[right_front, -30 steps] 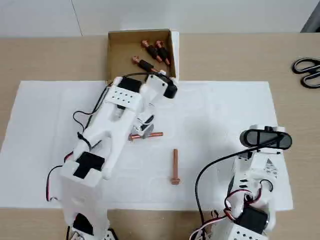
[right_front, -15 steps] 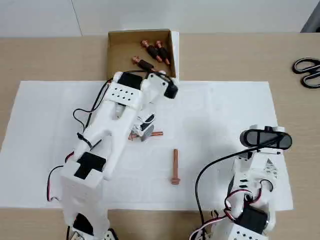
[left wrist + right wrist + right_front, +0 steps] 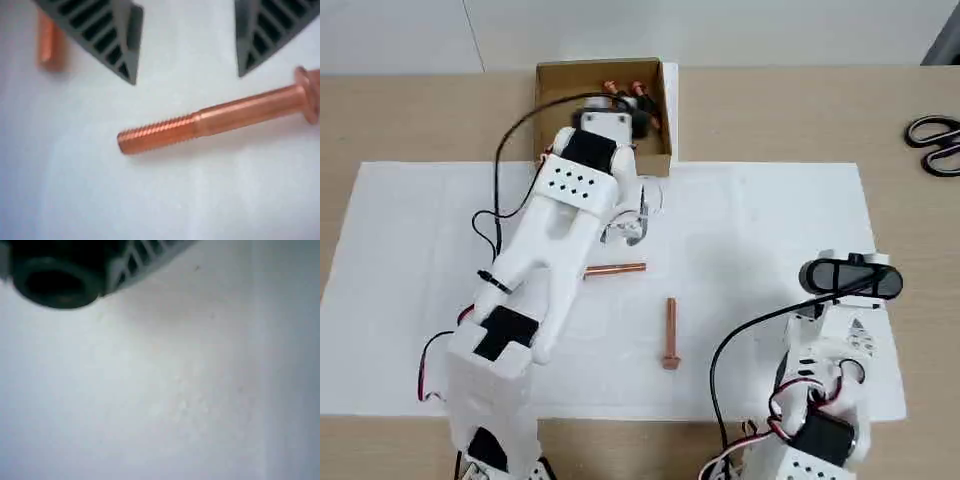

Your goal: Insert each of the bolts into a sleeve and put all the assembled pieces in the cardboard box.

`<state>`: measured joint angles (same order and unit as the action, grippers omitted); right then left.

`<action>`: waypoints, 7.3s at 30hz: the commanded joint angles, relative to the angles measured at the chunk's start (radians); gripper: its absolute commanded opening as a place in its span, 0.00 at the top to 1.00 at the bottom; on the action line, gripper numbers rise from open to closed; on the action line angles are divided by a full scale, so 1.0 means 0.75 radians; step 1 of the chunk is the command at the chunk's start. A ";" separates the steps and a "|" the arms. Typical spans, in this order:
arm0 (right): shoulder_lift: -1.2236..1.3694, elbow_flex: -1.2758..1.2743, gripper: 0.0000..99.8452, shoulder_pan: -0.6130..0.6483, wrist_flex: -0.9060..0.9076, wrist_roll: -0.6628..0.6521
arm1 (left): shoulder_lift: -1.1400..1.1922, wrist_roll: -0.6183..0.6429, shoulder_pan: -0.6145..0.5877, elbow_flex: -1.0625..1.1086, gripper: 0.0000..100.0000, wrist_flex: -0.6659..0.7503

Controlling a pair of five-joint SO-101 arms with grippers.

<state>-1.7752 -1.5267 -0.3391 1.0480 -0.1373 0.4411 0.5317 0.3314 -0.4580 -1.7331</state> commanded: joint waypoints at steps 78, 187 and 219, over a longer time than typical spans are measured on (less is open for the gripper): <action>-0.021 0.008 0.99 -0.003 -0.032 0.000 | 0.033 1.399 -0.063 0.163 0.99 0.632; -0.024 -0.061 1.00 1.026 -1.224 0.000 | -1.802 -0.513 0.413 1.695 0.73 1.430; -0.024 -0.070 1.00 0.963 -1.222 0.000 | -1.944 -0.640 0.059 1.257 0.73 1.156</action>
<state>-1.7783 -1.5881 0.3897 0.1534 -0.1389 -0.9521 0.0529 0.4496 0.4994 -0.8723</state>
